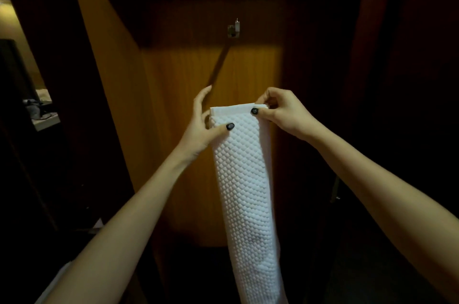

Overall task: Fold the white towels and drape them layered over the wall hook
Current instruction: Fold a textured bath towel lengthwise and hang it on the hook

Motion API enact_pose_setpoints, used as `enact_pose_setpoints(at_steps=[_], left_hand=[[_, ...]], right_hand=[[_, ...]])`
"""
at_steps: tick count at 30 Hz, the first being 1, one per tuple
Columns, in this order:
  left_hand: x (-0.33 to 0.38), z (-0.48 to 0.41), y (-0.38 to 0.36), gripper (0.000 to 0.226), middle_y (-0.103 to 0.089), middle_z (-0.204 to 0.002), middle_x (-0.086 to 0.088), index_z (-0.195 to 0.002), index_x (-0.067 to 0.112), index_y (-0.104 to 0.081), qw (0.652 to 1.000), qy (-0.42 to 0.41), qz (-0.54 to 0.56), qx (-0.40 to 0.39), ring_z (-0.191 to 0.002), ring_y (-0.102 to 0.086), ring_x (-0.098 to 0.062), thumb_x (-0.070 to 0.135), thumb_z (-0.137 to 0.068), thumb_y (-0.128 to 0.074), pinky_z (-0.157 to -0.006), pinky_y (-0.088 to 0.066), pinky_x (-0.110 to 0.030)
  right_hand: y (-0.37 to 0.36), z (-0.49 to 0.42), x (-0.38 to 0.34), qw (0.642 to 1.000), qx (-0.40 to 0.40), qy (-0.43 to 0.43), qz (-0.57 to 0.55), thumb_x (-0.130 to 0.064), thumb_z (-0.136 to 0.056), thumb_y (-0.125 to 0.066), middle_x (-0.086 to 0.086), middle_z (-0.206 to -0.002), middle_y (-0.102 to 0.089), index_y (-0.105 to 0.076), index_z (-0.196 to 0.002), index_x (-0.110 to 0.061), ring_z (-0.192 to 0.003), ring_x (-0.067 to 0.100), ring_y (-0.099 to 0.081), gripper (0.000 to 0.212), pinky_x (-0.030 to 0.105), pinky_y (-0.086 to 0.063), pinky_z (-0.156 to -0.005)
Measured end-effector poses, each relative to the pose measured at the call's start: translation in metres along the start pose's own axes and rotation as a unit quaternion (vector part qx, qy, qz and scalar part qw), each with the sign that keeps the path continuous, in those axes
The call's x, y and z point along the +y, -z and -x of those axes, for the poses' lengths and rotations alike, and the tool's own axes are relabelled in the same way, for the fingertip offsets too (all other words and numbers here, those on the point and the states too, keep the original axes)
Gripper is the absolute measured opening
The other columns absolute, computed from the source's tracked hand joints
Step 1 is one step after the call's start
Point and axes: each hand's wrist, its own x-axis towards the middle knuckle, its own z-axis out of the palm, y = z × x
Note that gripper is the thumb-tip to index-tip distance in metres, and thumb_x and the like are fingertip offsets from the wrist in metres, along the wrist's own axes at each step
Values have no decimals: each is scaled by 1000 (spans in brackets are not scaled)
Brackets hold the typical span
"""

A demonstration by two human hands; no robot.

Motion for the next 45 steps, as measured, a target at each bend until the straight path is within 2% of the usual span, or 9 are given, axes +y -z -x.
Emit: enact_pose_setpoints(at_steps=[2,5,10,17,22,34,39,42,45], left_hand=[[-6,9,-8,96,-30,-151,11,-137,56,-18,999,-31,-2,-29,-134,-44,-10,12,-76,-77,-103,-46,-30],[-6,12,-21,76,-39,-139,30,-136,47,-36,996,-75,-21,-37,-129,-40,13,4,-84,-71,-100,-44,-15],[5,2,-41,41,-66,-110,13,-121,13,-58,993,-110,-48,-22,-103,-61,10,-11,-88,-58,-87,-45,-8],[14,-12,-61,44,-59,-120,17,-127,19,-54,998,-67,-7,-16,-108,-56,15,-6,-91,-60,-87,-45,-8],[17,-18,-55,45,-57,-126,8,-133,14,-53,999,-46,15,-10,-106,-60,9,-4,-92,-58,-89,-53,-20],[23,-23,-25,45,-60,-119,21,-125,30,-57,999,-44,16,29,-112,-59,4,-1,-91,-61,-82,-54,-17],[15,-17,-23,44,-61,-117,20,-125,31,-58,999,-27,27,34,-112,-62,-3,2,-92,-62,-78,-57,-21],[14,-19,-24,45,-60,-119,16,-127,29,-55,999,-26,30,35,-108,-63,1,1,-92,-61,-76,-56,-19],[15,-24,-22,46,-60,-118,18,-127,28,-55,998,-31,32,34,-107,-63,1,1,-91,-62,-77,-56,-19]], right_hand=[[5,0,-2,1000,22,-1,-7,-8,-85,-73,-5,-76,-63,-61,-83,-11,-68,4,-57,12,19,-45,-63],[11,-2,-5,999,44,-3,-25,-6,-86,-71,5,-78,-65,-61,-85,-7,-71,13,-58,10,25,-45,-63],[25,-2,-9,995,98,5,-37,-8,-87,-71,-4,-77,-62,-63,-88,-5,-70,4,-56,9,18,-45,-65],[3,44,19,960,257,-18,-106,-12,-95,-56,-12,-108,-57,-50,-115,-17,-98,-7,-56,22,12,-47,-84],[-30,88,52,972,199,-75,-103,-20,-96,-59,-5,-100,-63,-56,-98,-24,-94,3,-61,6,15,-47,-80],[-44,108,52,973,123,-146,-127,-29,-85,-74,0,-81,-55,-55,-85,-8,-75,10,-52,28,27,-44,-71],[-57,124,53,980,87,-159,-83,-28,-85,-74,4,-82,-54,-54,-90,-6,-76,13,-48,30,32,-42,-70],[-63,127,52,987,27,-153,-49,-30,-88,-70,19,-92,-61,-58,-89,4,-84,31,-57,36,43,-47,-73],[-65,128,51,987,56,-151,-22,-28,-90,-69,18,-94,-59,-59,-85,7,-86,30,-55,37,37,-44,-72]])
